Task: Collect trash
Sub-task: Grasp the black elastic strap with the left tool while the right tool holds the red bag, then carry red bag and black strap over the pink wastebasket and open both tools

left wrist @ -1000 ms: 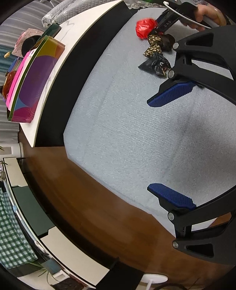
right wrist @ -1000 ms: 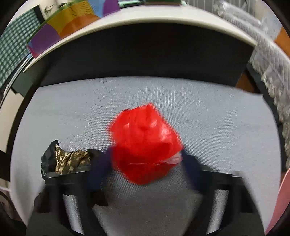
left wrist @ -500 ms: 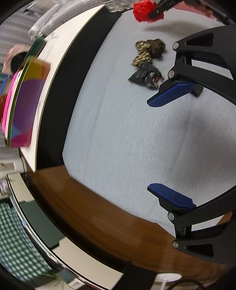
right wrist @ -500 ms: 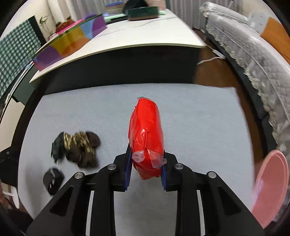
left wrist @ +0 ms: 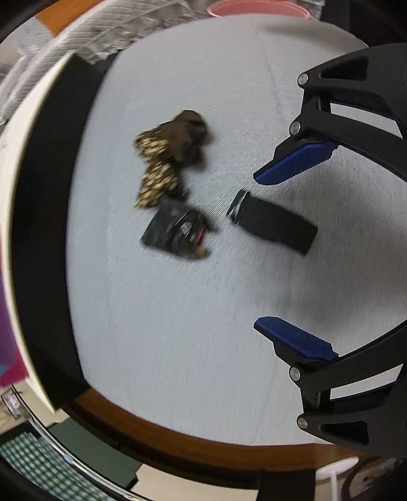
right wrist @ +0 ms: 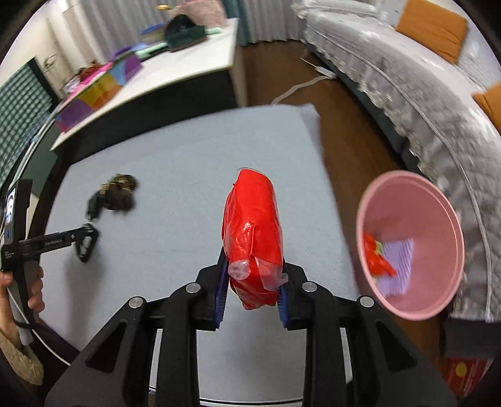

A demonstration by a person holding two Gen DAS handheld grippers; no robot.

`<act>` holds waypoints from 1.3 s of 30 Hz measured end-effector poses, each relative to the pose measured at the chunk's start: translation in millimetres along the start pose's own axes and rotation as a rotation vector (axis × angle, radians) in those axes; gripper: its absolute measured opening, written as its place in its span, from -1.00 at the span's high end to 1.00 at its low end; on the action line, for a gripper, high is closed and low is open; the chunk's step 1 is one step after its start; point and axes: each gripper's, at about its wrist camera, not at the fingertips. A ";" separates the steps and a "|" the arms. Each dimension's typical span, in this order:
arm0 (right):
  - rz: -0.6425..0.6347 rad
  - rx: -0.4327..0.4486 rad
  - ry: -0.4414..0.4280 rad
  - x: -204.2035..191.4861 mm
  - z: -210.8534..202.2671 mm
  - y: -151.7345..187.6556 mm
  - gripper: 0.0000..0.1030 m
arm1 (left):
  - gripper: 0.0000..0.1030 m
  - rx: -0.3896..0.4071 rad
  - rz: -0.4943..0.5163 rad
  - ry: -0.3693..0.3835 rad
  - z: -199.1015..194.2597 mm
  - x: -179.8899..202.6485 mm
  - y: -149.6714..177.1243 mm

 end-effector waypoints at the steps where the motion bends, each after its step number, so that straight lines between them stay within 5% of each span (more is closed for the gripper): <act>1: 0.022 -0.017 -0.001 9.1 4.6 2.3 0.47 | -0.62 -0.012 0.006 -0.015 5.3 4.4 1.9; 8: 0.067 -0.040 0.009 46.2 15.3 11.7 0.47 | -0.57 -0.047 0.008 -0.112 22.0 16.1 2.4; 10: 0.071 -0.048 0.009 53.4 17.4 13.6 0.47 | 0.25 -0.027 0.021 -0.130 20.6 21.5 4.0; 12: 0.077 -0.050 -0.001 59.9 17.5 15.2 0.47 | 0.54 -0.028 0.027 -0.108 18.2 25.6 5.0; 18: 0.089 -0.032 -0.005 69.5 11.5 14.1 0.47 | 0.55 0.076 0.072 -0.064 -14.4 41.8 19.2; 25: 0.037 0.025 -0.033 54.2 -5.9 13.8 0.47 | 0.55 0.191 0.273 -0.057 -63.0 102.0 52.7; 39: 0.031 0.100 -0.081 64.2 -34.3 21.9 0.47 | 0.55 0.136 0.381 0.129 -87.0 181.8 103.3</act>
Point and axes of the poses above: each gripper's, at about its wrist camera, not at the fingertips, and z roughly the way its jaws point, x to its right, y to its underside, and after that the axes turned 11 degrees about y, right-handed
